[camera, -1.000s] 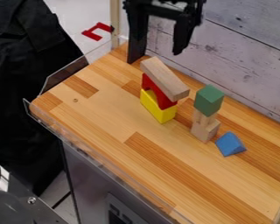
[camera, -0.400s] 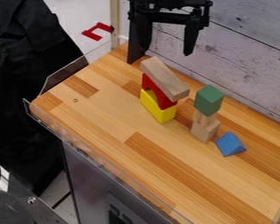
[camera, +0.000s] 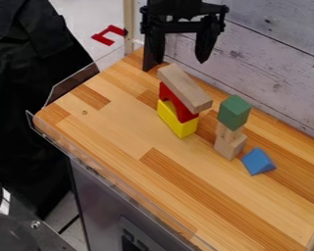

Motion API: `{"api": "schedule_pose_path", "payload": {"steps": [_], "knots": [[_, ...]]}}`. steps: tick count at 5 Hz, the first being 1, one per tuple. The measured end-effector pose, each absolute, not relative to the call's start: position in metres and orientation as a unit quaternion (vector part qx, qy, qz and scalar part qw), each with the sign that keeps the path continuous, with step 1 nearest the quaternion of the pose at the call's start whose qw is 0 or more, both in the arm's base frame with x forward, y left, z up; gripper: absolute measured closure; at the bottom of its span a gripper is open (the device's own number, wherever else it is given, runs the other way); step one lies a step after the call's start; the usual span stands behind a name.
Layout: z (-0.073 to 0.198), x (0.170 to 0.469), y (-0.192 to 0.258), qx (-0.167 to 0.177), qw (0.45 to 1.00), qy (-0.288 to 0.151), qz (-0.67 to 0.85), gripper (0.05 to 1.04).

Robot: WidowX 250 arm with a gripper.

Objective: Drops a wooden block on another wooden block

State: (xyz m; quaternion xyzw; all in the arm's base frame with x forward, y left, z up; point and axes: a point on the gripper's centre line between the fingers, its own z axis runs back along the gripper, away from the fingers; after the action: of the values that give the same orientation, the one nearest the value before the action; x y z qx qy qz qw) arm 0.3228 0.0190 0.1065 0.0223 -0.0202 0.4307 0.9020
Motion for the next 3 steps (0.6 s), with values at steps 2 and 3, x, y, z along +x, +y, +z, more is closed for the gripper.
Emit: {"api": "schedule_pose_path", "payload": {"steps": [2, 3], "knots": [[0.1049, 0.3277, 0.0181, 0.028, 0.838, -0.041, 0.543, 0.084], [0.0998, 0.3283, 0.0161, 0.011, 0.829, -0.038, 0.557, 0.084]]}}
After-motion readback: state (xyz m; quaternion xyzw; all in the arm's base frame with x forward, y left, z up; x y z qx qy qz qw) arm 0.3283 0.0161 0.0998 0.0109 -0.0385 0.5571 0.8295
